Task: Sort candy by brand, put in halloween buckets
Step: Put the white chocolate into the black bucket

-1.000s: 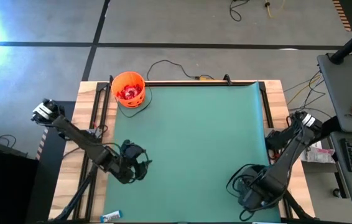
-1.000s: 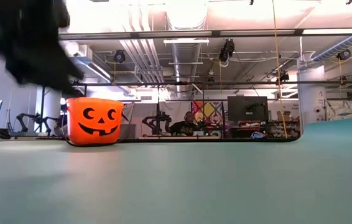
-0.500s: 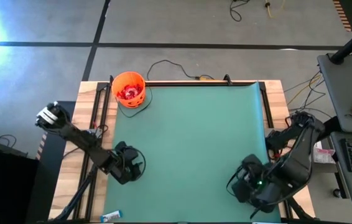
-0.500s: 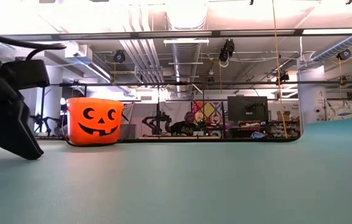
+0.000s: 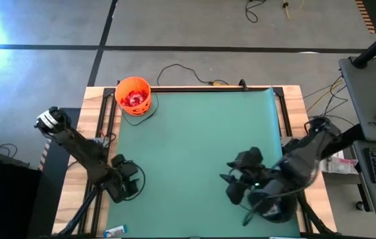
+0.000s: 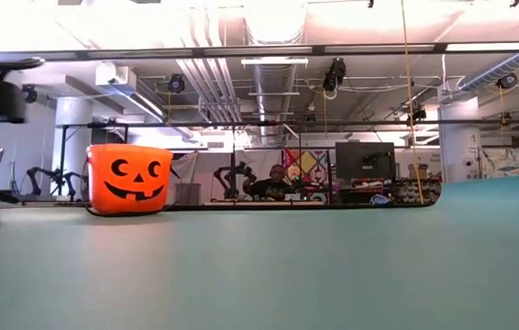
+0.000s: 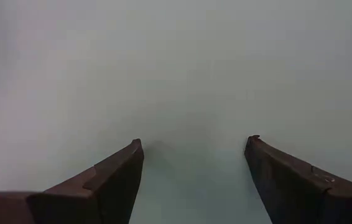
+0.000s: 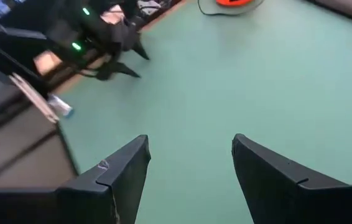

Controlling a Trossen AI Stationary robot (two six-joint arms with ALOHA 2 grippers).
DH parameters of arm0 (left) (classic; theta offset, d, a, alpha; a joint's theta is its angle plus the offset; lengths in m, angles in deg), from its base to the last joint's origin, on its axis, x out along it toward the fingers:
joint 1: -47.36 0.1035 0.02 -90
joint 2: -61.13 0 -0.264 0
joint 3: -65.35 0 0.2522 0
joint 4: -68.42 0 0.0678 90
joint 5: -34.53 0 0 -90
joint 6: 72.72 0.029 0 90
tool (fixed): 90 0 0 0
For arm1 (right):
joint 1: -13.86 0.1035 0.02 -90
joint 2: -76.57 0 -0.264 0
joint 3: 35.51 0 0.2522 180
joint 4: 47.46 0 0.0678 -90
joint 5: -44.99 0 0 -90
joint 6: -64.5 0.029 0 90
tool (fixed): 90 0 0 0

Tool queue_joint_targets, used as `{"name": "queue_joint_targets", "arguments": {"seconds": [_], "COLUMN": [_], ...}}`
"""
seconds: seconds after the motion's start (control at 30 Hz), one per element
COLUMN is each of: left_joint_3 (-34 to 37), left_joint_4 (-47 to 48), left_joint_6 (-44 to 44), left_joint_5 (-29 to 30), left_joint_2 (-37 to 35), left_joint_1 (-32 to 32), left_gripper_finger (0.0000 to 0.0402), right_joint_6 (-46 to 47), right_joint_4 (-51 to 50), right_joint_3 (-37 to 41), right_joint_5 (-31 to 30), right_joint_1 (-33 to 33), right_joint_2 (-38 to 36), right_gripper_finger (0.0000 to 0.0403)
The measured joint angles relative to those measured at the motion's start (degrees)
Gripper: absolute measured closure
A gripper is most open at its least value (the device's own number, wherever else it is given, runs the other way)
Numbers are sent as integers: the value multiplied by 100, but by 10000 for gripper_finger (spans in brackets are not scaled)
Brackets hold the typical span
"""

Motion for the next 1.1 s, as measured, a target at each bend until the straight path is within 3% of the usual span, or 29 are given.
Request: {"name": "queue_joint_targets", "arguments": {"seconds": [0.17,0.27,0.37,0.53,0.67,0.87,1.1], "left_joint_3": [-883,-1566,-2314,-3623,-4435,-4959,-4835], "left_joint_4": [1823,1708,958,1268,1371,1409,1692], "left_joint_6": [34,163,229,-282,-128,-136,-684], "left_joint_5": [-699,-865,-1046,-1580,-2700,-2777,-2380], "left_joint_2": [-602,-822,-727,455,1545,2621,2825], "left_joint_1": [-158,-428,-926,-1685,-1822,-1881,-1813], "left_gripper_finger": [132,132,133,147,163,170,171], "right_joint_6": [-1184,-1930,-2421,-2833,-2935,-2462,-1847], "right_joint_4": [761,1334,1731,2124,2240,2261,2483], "right_joint_3": [583,895,1075,1163,1110,1089,1021], "right_joint_5": [22,17,19,-10,-132,-88,-115], "right_joint_1": [-209,-277,-336,-387,-367,-293,-75], "right_joint_2": [236,434,657,945,1156,1351,1351], "right_gripper_finger": [182,181,181,181,181,181,182]}}
